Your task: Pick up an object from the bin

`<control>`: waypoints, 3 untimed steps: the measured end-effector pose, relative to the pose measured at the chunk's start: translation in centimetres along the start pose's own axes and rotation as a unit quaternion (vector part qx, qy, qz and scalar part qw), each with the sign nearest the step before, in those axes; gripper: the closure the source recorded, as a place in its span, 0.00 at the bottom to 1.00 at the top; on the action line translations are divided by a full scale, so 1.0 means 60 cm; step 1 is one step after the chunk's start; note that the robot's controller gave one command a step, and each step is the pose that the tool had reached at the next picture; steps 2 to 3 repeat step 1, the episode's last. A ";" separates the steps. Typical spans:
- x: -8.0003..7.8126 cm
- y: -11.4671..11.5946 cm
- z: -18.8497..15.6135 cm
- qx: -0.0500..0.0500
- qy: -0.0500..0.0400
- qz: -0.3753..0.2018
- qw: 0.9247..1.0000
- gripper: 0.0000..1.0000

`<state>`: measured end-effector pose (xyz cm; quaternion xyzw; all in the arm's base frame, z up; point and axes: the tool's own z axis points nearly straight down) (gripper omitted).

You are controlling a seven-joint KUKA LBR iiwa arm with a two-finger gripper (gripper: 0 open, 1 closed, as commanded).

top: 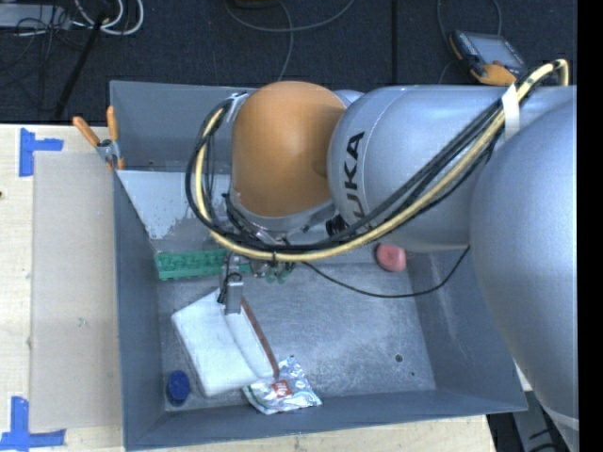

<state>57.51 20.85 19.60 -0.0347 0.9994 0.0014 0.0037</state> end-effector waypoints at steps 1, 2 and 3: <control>-0.025 0.000 -0.088 0.001 0.000 -0.004 1.000 1.00; -0.025 0.000 -0.088 0.001 0.000 -0.004 1.000 1.00; -0.025 0.000 -0.088 0.001 0.000 -0.004 1.000 1.00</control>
Offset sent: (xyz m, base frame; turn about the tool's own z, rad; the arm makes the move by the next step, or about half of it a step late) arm 0.0127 -0.0002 0.0497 -0.0081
